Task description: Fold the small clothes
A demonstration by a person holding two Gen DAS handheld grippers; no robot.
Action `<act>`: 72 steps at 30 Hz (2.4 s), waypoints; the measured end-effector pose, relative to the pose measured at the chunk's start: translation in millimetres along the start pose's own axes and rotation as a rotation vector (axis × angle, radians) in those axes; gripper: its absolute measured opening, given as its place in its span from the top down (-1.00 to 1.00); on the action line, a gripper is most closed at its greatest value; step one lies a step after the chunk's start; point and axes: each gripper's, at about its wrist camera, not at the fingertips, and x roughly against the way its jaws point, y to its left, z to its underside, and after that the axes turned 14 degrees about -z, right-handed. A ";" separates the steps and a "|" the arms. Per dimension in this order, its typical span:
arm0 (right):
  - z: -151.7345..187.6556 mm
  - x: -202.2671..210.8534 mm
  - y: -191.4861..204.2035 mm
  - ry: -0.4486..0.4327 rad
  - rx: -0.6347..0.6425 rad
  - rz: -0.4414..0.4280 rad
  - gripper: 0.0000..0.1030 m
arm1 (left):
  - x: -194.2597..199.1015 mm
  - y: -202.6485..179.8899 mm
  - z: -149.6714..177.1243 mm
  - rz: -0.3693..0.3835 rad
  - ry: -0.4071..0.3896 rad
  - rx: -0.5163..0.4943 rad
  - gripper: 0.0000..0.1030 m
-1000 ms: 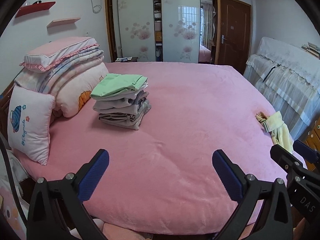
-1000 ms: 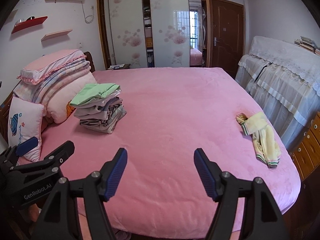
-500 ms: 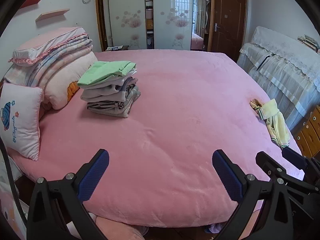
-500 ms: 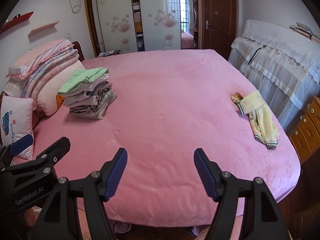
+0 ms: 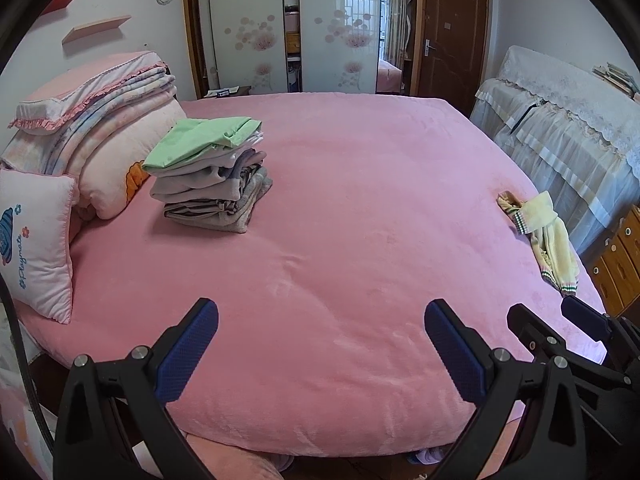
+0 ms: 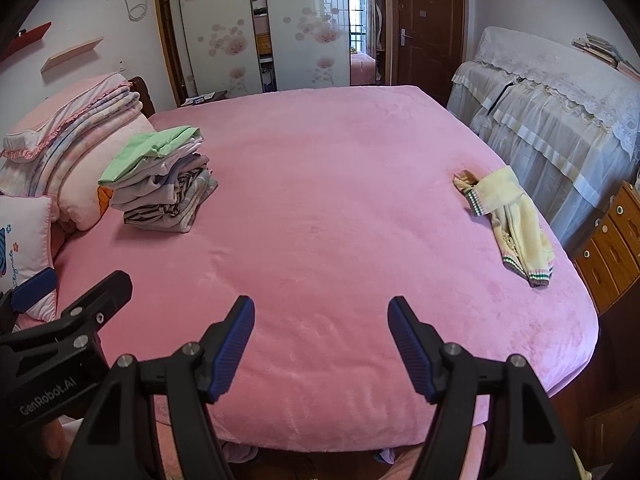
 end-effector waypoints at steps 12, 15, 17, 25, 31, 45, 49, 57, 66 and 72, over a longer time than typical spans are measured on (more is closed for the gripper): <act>-0.8 -0.7 -4.0 -0.003 -0.003 0.008 -0.35 | -3.0 -3.9 0.6 -0.004 0.005 -0.004 -0.99; -1.6 -1.4 -6.5 -0.002 -0.006 0.010 -0.35 | -2.3 -5.3 2.3 -0.006 0.006 -0.004 -0.99; -1.8 -1.5 -7.6 -0.002 -0.006 0.011 -0.35 | -2.6 -6.1 2.8 -0.006 0.008 -0.005 -0.99; -2.0 -2.7 -11.5 -0.008 -0.006 0.018 -0.35 | -2.5 -6.5 2.6 -0.007 0.010 -0.004 -0.99; -1.6 -2.5 -12.1 -0.010 -0.005 0.020 -0.35 | -2.9 -6.9 2.4 -0.009 0.010 -0.005 -0.99; -1.6 -2.6 -13.3 -0.010 -0.005 0.021 -0.35 | -2.8 -6.5 2.7 -0.009 0.011 -0.006 -0.99; -2.0 -2.9 -14.8 -0.013 -0.004 0.022 -0.35 | -1.9 -7.5 4.1 -0.012 0.010 -0.008 -0.99; -2.1 -2.6 -19.6 -0.013 -0.005 0.023 -0.35 | -1.4 -8.2 5.0 -0.011 0.012 -0.008 -0.99; -1.7 -2.3 -17.6 -0.015 -0.004 0.023 -0.35 | -0.6 -9.7 5.3 -0.015 0.009 -0.011 -0.99; -1.9 -2.8 -19.4 -0.015 -0.004 0.023 -0.35 | 0.0 -10.9 5.0 -0.015 0.010 -0.012 -0.99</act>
